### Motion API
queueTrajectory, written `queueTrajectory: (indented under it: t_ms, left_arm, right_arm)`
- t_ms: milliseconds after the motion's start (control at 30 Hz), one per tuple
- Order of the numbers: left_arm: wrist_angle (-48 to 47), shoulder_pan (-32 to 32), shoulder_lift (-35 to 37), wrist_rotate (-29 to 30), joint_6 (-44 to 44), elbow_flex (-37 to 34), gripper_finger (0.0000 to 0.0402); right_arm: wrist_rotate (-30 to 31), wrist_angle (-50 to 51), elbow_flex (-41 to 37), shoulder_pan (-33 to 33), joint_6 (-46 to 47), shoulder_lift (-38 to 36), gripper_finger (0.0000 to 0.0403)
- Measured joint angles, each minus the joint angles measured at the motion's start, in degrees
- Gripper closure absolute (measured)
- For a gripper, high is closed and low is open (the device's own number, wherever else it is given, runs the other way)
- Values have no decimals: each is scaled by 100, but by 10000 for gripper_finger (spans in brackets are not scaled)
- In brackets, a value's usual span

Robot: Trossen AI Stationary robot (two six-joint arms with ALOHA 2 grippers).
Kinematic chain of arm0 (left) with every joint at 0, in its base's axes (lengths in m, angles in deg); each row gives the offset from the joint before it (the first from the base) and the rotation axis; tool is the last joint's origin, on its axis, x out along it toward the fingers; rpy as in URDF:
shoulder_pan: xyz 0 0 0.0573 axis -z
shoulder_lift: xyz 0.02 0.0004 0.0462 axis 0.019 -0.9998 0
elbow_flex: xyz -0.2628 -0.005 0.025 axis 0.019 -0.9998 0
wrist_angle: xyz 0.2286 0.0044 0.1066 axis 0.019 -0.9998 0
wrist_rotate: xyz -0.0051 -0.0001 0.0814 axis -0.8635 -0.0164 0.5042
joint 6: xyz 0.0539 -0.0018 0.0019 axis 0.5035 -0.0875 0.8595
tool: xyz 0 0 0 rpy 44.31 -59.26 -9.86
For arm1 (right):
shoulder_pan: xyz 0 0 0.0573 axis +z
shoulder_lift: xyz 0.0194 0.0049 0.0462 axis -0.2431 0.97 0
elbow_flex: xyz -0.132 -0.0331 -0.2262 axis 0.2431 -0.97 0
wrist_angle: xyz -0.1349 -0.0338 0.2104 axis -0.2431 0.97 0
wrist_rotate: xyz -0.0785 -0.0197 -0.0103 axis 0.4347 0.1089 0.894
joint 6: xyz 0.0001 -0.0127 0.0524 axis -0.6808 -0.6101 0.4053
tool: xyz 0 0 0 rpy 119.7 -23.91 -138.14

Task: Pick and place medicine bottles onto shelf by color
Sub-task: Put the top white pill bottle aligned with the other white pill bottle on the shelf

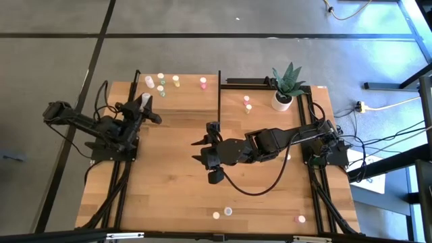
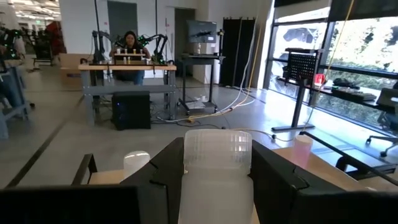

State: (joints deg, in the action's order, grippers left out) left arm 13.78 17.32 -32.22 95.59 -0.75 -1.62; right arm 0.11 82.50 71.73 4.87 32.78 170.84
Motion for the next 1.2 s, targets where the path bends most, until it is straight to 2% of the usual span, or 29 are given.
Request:
queueTrajectory:
  t_ms: [200, 500, 700, 967, 1200]
  left_arm:
    - [-2, 285, -4, -30, 58, 0, 270]
    - [-11, 1426, -5, -1050, 567, 0, 270]
    - [-32, 2172, -11, -1391, 544, 0, 270]
    - [-573, 2730, -215, -1464, 503, 0, 270]
    - [-597, 2965, -328, -1484, 485, 0, 270]
  right_arm:
    - [0, -2, 0, 0, 0, 0, 217]
    - [-10, -2, 0, -2, 0, 0, 217]
    - [-427, -274, 0, -38, 45, 6, 217]
    - [-160, -1603, 3, -331, 2078, 43, 217]
    - [-787, -1564, 2, -634, 3189, 198, 217]
